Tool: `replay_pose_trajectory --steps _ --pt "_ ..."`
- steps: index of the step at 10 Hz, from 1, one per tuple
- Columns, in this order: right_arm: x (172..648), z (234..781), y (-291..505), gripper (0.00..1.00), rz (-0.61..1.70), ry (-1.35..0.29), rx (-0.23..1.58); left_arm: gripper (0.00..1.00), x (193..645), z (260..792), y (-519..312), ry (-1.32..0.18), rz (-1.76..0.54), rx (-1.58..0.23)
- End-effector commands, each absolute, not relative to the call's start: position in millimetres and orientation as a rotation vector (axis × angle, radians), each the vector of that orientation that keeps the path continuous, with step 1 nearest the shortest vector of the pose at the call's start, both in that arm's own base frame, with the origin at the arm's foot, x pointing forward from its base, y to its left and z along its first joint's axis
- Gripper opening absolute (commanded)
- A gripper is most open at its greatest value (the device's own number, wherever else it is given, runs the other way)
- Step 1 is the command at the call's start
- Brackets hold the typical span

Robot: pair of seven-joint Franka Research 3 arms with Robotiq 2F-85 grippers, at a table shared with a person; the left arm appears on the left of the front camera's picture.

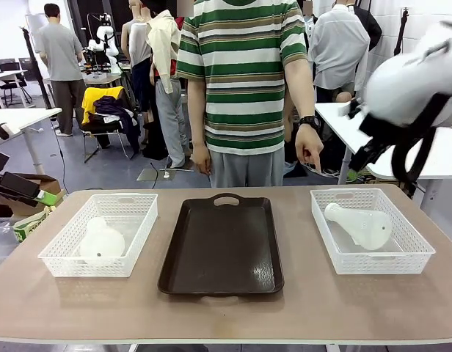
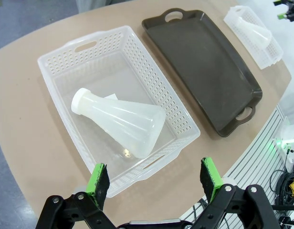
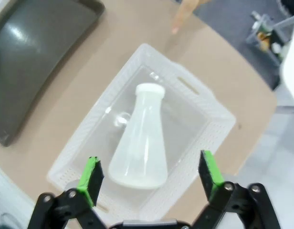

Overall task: Prepare the laboratory tools.
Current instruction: Pick up the Big flask that the person points to.

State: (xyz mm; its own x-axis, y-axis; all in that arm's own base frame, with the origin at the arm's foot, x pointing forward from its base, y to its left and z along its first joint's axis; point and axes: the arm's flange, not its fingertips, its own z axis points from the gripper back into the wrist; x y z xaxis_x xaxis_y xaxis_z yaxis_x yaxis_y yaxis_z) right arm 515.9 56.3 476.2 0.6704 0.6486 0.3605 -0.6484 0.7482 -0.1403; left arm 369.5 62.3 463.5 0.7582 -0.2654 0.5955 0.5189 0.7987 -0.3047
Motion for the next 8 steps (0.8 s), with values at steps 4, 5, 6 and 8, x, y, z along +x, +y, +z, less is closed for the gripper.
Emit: replay_pose_trajectory --steps 4,5,6,8 --pt "572.1 402.9 83.0 1.00 0.736 -0.280 -0.154 1.00 368.6 459.9 64.7 -0.581 -0.464 -0.498" --pt "574.4 390.1 86.1 1.00 0.728 -0.254 -0.144 1.00 368.6 459.9 64.7 -0.581 -0.464 -0.498" --pt "579.2 379.6 88.1 1.00 0.729 -0.229 -0.130 1.00 368.6 459.9 64.7 -0.581 -0.464 -0.498" --pt "585.6 363.0 89.1 1.00 0.740 -0.191 -0.124 1.00 368.6 459.9 64.7 -0.581 -0.464 -0.498"
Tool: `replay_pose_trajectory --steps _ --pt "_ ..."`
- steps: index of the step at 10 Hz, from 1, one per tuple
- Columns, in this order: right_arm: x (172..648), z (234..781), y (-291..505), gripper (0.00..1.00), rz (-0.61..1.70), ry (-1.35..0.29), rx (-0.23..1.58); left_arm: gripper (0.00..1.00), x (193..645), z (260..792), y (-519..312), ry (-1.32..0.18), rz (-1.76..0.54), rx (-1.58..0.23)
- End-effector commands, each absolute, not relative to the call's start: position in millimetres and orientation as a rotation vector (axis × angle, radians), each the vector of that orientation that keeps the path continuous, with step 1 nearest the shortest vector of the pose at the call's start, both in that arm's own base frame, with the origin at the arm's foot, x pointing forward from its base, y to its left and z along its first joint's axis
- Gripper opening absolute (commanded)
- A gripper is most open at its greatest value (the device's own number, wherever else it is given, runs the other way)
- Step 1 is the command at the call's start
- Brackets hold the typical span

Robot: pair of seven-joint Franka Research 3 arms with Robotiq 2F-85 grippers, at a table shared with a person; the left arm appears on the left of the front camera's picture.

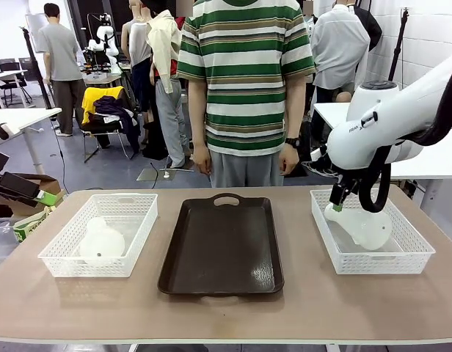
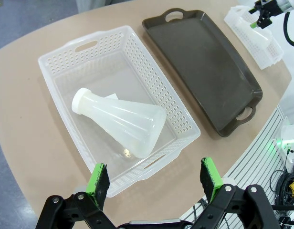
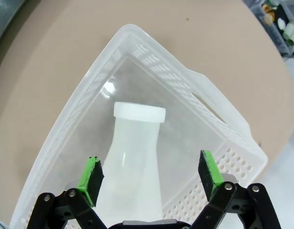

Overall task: Prepare the laboratory tools.
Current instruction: Pick up the Big flask that the person points to.

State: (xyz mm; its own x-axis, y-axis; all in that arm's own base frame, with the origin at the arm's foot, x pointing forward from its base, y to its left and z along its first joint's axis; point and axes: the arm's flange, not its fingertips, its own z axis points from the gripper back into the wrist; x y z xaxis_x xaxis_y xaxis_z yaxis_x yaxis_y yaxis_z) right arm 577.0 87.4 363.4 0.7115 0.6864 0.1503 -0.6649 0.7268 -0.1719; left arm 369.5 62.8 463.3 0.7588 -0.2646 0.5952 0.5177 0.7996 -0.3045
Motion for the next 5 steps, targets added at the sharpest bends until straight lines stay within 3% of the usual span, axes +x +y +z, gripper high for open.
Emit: replay_pose_trajectory --steps 1,5 --pt "590.3 357.0 88.0 1.00 0.736 -0.167 -0.118 1.00 368.6 459.9 64.7 -0.581 -0.464 -0.498" --pt "600.4 341.4 92.1 1.00 0.726 -0.094 -0.055 1.00 368.6 459.9 64.7 -0.581 -0.464 -0.498"
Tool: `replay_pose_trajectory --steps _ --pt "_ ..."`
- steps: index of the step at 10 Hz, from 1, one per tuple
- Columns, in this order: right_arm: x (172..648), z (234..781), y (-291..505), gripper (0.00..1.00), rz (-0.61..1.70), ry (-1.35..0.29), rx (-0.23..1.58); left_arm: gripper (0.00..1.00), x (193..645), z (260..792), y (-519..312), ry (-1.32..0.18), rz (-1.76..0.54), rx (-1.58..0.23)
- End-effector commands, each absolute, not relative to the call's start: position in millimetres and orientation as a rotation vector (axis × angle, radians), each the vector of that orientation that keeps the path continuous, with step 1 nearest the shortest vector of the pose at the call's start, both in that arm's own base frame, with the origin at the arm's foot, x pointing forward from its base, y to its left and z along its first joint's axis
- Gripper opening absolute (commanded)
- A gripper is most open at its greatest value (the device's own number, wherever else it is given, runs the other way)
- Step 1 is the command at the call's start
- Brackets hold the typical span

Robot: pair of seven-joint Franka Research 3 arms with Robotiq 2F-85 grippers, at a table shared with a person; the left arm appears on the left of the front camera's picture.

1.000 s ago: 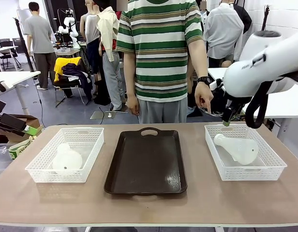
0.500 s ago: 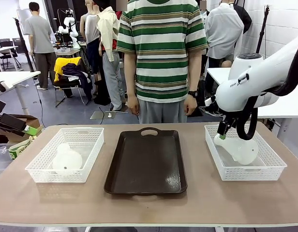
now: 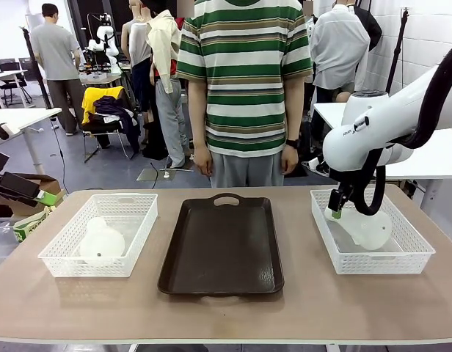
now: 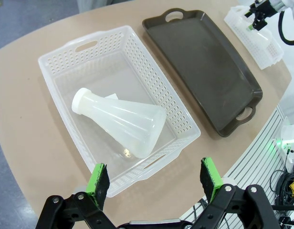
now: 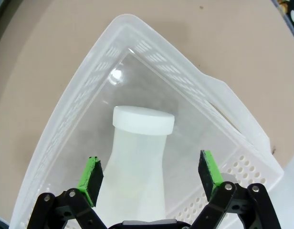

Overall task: Prepare the laboratory tools.
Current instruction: Pick up the Big flask that the person points to.

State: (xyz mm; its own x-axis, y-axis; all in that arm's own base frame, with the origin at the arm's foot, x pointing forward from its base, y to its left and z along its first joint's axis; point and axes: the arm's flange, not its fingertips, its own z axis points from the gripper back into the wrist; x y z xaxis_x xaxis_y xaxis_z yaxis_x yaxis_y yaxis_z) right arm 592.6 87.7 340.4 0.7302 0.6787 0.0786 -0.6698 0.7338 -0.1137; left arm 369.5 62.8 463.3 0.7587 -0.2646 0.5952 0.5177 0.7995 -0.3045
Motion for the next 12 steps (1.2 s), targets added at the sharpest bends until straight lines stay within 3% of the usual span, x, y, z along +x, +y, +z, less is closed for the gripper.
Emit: replay_pose_trajectory --steps 1,10,11,12 --pt "601.9 342.0 94.7 1.00 0.724 -0.092 -0.039 1.00 368.6 459.9 64.7 -0.581 -0.464 -0.498" --pt "605.5 328.1 102.2 1.00 0.721 -0.039 0.004 1.00 368.6 459.9 64.7 -0.581 -0.464 -0.498" --pt "605.4 326.7 102.7 0.93 0.725 -0.046 0.002 1.00 368.6 459.9 64.7 -0.581 -0.464 -0.498" --pt "605.0 325.9 104.2 0.75 0.716 -0.047 0.000 1.00 368.6 459.9 64.7 -0.581 -0.464 -0.498"
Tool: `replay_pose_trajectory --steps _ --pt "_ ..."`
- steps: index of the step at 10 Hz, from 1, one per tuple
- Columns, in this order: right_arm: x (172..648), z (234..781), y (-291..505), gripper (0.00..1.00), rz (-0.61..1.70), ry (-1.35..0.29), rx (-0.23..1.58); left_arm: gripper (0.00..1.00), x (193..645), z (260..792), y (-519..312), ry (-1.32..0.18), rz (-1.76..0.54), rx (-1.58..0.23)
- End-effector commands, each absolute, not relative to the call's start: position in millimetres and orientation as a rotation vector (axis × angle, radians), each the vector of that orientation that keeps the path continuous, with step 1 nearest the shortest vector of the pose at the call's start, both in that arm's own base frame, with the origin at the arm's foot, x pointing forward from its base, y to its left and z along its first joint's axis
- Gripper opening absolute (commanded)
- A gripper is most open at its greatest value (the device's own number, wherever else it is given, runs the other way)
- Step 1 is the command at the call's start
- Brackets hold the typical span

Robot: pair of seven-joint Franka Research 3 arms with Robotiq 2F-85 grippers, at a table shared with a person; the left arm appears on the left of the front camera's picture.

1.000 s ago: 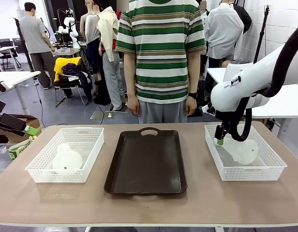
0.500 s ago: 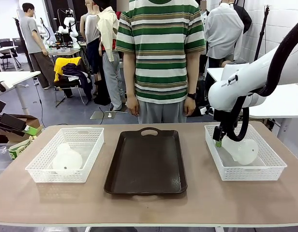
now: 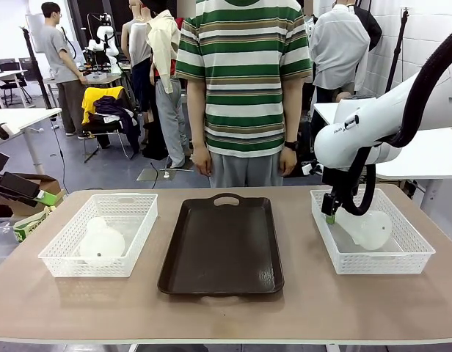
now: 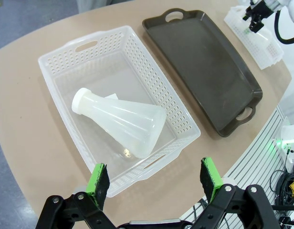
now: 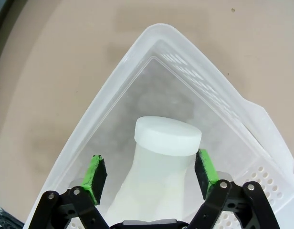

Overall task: Prepare the laboratory tools.
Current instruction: Pick up the Big flask that the person points to.

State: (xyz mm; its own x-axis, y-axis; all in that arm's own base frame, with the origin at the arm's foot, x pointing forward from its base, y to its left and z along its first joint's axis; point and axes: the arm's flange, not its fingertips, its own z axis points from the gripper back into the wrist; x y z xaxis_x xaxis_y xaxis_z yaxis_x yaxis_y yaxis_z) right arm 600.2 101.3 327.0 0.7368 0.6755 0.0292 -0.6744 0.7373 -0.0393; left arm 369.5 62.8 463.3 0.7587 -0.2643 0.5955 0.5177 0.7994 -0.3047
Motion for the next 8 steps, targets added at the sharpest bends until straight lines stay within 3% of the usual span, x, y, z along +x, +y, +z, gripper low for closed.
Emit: replay_pose_trajectory --steps 1,4,5,8 --pt "605.5 325.5 104.9 0.57 0.708 -0.055 0.002 1.00 368.6 459.9 64.7 -0.581 -0.464 -0.498" --pt "607.2 321.2 104.8 0.05 0.696 -0.054 0.021 1.00 368.6 459.9 64.7 -0.581 -0.464 -0.498" --pt "606.6 319.5 106.2 0.00 0.702 -0.049 0.019 1.00 368.6 459.9 64.7 -0.581 -0.464 -0.498" --pt "607.4 312.1 101.1 0.00 0.689 -0.029 0.010 1.00 368.6 459.9 64.7 -0.581 -0.464 -0.498"
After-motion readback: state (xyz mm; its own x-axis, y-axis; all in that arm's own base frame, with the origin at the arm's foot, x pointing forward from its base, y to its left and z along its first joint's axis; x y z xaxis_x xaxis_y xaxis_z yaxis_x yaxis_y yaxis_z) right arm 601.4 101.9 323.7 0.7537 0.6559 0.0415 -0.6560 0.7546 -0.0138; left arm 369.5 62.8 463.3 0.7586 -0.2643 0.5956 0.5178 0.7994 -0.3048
